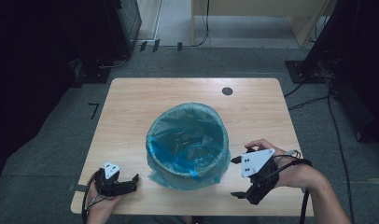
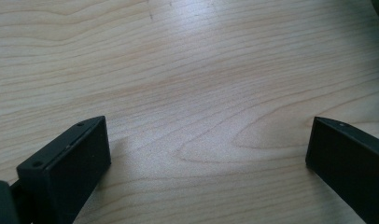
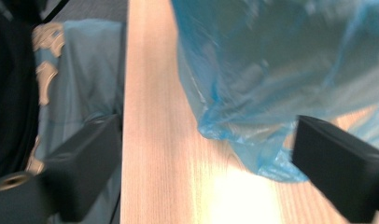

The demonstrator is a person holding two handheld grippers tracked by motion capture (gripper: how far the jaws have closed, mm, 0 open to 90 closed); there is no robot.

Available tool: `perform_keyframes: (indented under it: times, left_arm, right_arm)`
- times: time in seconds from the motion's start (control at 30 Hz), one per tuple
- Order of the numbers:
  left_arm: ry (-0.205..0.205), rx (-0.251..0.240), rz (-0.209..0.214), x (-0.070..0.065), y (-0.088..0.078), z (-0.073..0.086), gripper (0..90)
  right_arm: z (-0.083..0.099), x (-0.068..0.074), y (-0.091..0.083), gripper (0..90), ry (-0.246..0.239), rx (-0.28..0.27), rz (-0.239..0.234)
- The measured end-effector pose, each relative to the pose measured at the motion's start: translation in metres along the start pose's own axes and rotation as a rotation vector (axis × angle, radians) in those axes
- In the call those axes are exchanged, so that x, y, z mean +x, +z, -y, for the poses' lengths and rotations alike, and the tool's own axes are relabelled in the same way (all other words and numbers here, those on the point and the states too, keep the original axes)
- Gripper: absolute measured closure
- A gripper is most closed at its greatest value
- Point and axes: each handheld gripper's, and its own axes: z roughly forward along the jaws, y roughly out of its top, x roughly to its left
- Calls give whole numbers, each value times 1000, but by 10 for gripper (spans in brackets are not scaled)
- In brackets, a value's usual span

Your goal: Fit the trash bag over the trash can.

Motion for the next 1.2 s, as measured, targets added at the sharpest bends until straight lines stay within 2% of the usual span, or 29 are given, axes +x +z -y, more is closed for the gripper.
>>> perform_keyframes:
  times: [0.03, 0.13, 0.17, 0.3, 0.4, 0.53, 0.83, 0.93, 1.07, 1.2]
  left_arm:
    - [0, 0, 0, 0, 0, 0, 0]
    - [0, 0, 0, 0, 0, 0, 0]
    - [0, 0, 0, 0, 0, 0, 0]
    - [0, 0, 0, 0, 0, 0, 0]
    - [0, 0, 0, 0, 0, 0, 0]
    - [0, 0, 0, 0, 0, 0, 0]
    - [0, 1, 0, 0, 0, 0, 0]
    - [0, 0, 0, 0, 0, 0, 0]
    - [0, 1, 0, 0, 0, 0, 0]
    - [0, 0, 0, 0, 0, 0, 0]
  right_arm:
    - [2, -1, 1, 0, 22, -5, 12]
    - [7, -3, 6, 0, 136, -21, 52]
    - [9, -3, 7, 0, 150, -22, 69]
    - [19, -9, 14, 0, 273, -26, 172]
    - [28, -16, 17, 0, 382, -42, 249]
    - [36, -22, 19, 0, 486, -60, 360]
    - [53, -34, 13, 0, 654, -124, 550]
    - [59, -38, 10, 0, 714, -157, 595]
    - [70, -41, 6, 0, 759, -180, 649]
    - [86, -44, 6, 0, 782, -184, 675]
